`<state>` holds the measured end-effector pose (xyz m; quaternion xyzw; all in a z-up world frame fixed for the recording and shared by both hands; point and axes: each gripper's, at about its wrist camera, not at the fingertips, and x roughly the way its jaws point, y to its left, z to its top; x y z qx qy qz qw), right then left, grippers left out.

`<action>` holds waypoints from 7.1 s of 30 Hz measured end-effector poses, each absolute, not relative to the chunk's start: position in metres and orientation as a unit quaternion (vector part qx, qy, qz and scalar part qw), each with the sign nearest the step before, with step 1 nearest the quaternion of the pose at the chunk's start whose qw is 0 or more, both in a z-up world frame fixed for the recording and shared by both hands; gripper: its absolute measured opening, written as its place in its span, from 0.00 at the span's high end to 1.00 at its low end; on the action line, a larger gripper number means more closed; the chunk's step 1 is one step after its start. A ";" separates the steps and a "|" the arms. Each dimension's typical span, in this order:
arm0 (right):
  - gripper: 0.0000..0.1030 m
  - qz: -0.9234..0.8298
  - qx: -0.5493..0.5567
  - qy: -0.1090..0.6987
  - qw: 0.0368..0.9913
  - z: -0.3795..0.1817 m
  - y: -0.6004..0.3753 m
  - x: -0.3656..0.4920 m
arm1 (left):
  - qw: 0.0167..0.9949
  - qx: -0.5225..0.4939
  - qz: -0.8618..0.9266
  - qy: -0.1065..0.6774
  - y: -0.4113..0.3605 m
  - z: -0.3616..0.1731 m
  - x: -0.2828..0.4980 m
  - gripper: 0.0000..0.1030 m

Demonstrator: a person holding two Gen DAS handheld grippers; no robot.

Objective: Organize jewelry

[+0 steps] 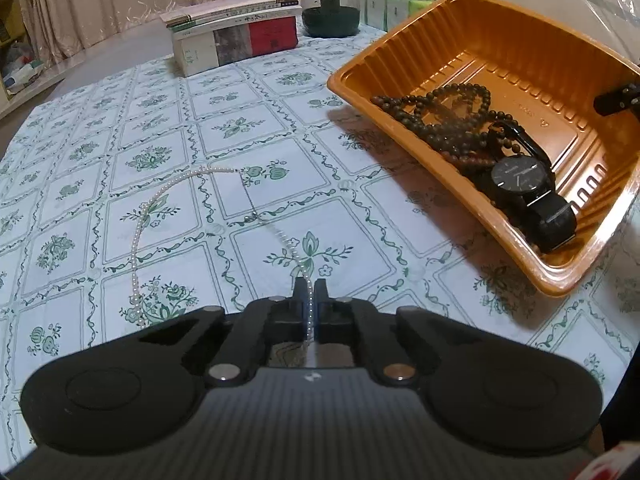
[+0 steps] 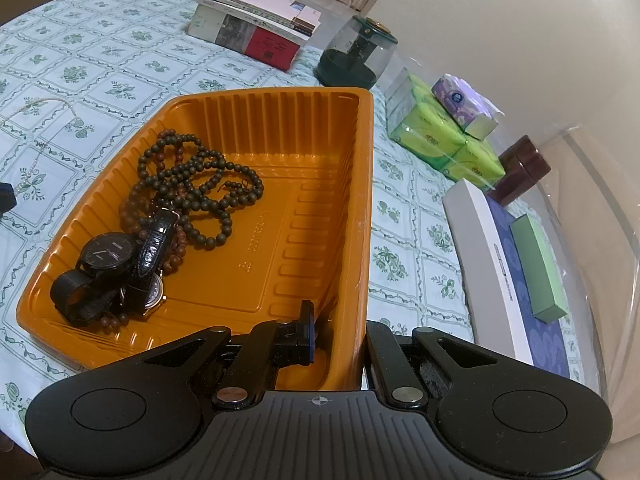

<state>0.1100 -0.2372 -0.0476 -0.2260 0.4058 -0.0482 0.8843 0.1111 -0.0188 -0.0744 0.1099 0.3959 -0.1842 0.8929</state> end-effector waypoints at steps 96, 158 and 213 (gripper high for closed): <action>0.94 -0.048 -0.213 0.409 0.886 -0.050 -0.239 0.113 | 0.853 0.030 -0.394 0.340 -0.149 0.045 0.210 0.95; 0.94 0.054 -0.013 0.410 0.910 -0.087 -0.332 0.123 | 0.928 0.036 -0.099 0.358 0.019 -0.025 0.070 0.22; 0.90 0.009 -0.138 0.391 0.910 -0.009 -0.255 0.110 | 0.931 0.027 0.010 0.365 0.076 -0.072 0.040 0.64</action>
